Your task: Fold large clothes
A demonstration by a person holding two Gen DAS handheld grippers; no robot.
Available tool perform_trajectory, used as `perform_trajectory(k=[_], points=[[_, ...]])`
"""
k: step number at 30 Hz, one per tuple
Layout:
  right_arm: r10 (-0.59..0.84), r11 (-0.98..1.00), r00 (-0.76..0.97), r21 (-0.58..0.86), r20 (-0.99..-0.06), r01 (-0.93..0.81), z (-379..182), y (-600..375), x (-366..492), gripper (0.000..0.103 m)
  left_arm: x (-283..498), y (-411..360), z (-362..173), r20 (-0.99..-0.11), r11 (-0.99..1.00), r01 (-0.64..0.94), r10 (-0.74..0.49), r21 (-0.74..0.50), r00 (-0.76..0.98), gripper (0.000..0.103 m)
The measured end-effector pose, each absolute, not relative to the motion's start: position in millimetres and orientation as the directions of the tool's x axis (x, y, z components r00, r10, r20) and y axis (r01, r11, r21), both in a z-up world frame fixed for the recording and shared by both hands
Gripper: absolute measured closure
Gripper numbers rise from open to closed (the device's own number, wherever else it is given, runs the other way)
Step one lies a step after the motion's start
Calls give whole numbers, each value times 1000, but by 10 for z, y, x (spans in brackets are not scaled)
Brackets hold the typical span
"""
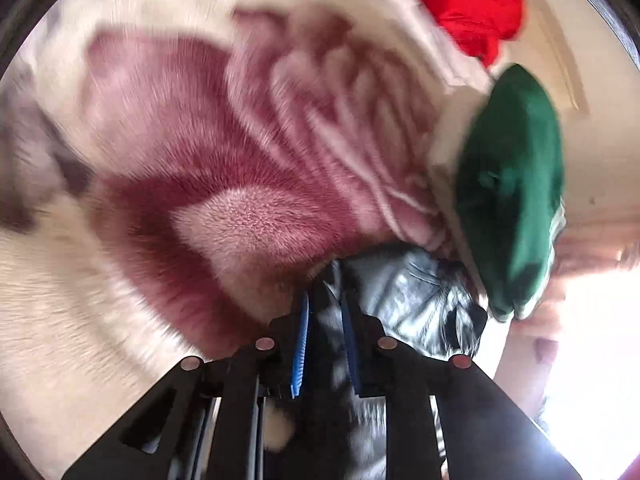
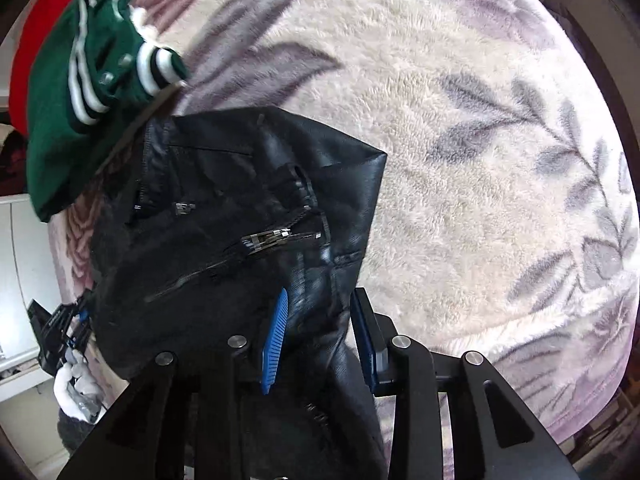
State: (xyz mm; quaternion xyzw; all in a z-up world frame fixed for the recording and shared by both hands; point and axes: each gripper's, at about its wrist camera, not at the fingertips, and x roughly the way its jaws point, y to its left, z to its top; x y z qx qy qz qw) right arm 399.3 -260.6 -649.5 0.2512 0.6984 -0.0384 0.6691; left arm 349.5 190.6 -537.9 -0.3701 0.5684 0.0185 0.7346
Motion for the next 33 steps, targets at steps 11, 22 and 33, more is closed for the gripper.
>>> perform_trajectory(k=[11, 22, 33], points=[[279, 935, -26, 265, -960, 235, -6759, -1687, 4161, 72, 3544, 931, -5776, -960, 957, -169, -199, -234, 199, 89], [323, 875, -31, 287, -946, 389, -6660, -1835, 3803, 48, 3386, 1218, -5167, -932, 930, -148, -305, -335, 195, 68], [443, 769, -45, 353, -896, 532, -6163, -2710, 2421, 42, 2360, 293, -4903, -945, 956, -39, -280, -291, 171, 19]])
